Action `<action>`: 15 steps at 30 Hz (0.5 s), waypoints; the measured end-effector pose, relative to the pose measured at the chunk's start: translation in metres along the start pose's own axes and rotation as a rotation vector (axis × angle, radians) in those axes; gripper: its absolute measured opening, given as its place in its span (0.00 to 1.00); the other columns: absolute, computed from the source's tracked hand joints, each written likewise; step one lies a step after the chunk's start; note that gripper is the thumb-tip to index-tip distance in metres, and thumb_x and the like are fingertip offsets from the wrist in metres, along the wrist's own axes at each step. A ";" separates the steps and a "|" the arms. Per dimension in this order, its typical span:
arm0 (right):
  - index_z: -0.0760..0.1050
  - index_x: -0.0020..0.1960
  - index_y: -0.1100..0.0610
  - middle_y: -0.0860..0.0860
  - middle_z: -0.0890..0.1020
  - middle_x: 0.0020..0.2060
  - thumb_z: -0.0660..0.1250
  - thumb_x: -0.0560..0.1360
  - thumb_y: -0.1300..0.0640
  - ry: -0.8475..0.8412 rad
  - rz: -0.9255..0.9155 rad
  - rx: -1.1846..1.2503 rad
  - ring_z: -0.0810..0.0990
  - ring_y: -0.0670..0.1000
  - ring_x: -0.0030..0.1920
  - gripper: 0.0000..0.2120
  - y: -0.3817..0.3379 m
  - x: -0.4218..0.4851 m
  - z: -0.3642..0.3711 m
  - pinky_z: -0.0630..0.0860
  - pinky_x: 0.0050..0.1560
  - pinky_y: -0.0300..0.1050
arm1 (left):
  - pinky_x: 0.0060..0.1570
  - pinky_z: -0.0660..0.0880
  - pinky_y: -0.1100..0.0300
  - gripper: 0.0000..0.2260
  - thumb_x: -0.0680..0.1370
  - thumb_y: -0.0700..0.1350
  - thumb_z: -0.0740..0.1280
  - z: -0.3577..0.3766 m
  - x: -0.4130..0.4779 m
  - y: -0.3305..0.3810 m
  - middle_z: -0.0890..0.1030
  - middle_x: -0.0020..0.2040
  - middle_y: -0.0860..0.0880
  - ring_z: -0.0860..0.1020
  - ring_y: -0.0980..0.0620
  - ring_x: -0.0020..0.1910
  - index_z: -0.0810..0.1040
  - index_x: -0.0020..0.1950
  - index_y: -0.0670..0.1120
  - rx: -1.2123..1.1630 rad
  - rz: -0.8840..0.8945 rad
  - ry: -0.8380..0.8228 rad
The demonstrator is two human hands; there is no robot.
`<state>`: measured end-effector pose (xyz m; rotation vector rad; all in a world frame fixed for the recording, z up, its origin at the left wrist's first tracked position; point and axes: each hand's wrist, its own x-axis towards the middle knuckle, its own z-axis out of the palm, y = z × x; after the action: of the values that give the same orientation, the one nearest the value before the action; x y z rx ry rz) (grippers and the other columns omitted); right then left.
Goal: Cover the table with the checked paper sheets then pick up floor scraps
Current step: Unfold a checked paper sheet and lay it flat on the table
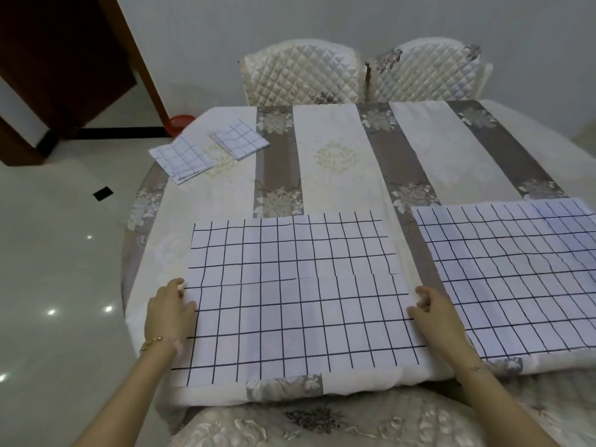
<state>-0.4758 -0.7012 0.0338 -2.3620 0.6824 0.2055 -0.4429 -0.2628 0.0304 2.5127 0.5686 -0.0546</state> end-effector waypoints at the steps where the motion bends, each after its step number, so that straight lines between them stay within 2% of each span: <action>1: 0.71 0.66 0.55 0.54 0.79 0.51 0.66 0.72 0.59 0.061 -0.065 -0.090 0.76 0.55 0.52 0.22 -0.002 -0.003 0.003 0.73 0.54 0.52 | 0.53 0.70 0.48 0.19 0.72 0.36 0.67 0.003 0.000 0.005 0.76 0.57 0.39 0.72 0.37 0.55 0.73 0.63 0.41 0.084 0.110 0.013; 3: 0.73 0.63 0.57 0.56 0.77 0.58 0.65 0.72 0.62 0.142 -0.220 -0.183 0.74 0.58 0.58 0.19 -0.011 -0.012 0.010 0.70 0.60 0.52 | 0.54 0.72 0.46 0.17 0.69 0.34 0.70 0.013 0.000 0.020 0.76 0.59 0.38 0.73 0.35 0.58 0.78 0.57 0.40 0.170 0.338 0.017; 5: 0.74 0.63 0.59 0.56 0.76 0.61 0.63 0.74 0.63 0.087 -0.346 -0.209 0.73 0.58 0.61 0.18 -0.018 -0.023 0.020 0.68 0.62 0.49 | 0.55 0.74 0.43 0.16 0.66 0.35 0.73 0.025 0.003 0.039 0.77 0.60 0.37 0.75 0.34 0.59 0.80 0.53 0.40 0.253 0.513 0.016; 6: 0.72 0.65 0.58 0.54 0.75 0.63 0.61 0.75 0.62 0.029 -0.391 -0.236 0.71 0.56 0.63 0.19 -0.021 -0.029 0.026 0.67 0.64 0.46 | 0.57 0.72 0.42 0.17 0.67 0.37 0.73 0.030 0.006 0.050 0.76 0.62 0.37 0.74 0.35 0.62 0.80 0.55 0.40 0.258 0.552 -0.033; 9: 0.62 0.73 0.55 0.50 0.65 0.73 0.56 0.79 0.56 -0.122 -0.486 -0.360 0.62 0.50 0.72 0.22 -0.018 -0.035 0.038 0.55 0.72 0.39 | 0.71 0.59 0.48 0.25 0.75 0.49 0.66 0.044 0.015 0.071 0.66 0.73 0.43 0.60 0.41 0.74 0.68 0.71 0.42 0.230 0.574 -0.264; 11: 0.56 0.76 0.53 0.48 0.57 0.76 0.53 0.81 0.51 -0.182 -0.511 -0.469 0.55 0.48 0.75 0.24 -0.012 -0.035 0.041 0.50 0.74 0.39 | 0.74 0.52 0.50 0.32 0.76 0.56 0.63 0.053 0.025 0.072 0.57 0.77 0.47 0.52 0.45 0.77 0.58 0.76 0.46 0.330 0.595 -0.355; 13: 0.53 0.76 0.52 0.47 0.54 0.76 0.52 0.81 0.50 -0.220 -0.531 -0.527 0.53 0.48 0.76 0.25 -0.006 -0.034 0.040 0.51 0.74 0.42 | 0.75 0.49 0.50 0.36 0.75 0.63 0.59 0.056 0.033 0.068 0.50 0.78 0.51 0.48 0.48 0.77 0.52 0.77 0.49 0.462 0.601 -0.418; 15: 0.54 0.76 0.53 0.49 0.55 0.76 0.52 0.79 0.49 -0.223 -0.550 -0.524 0.55 0.52 0.76 0.27 -0.001 -0.033 0.040 0.56 0.74 0.47 | 0.75 0.48 0.49 0.41 0.70 0.71 0.53 0.055 0.038 0.061 0.47 0.78 0.53 0.47 0.50 0.77 0.49 0.77 0.51 0.512 0.591 -0.452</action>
<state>-0.5019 -0.6611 0.0138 -2.8556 -0.1663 0.4337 -0.3786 -0.3236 0.0095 2.9091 -0.4287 -0.5879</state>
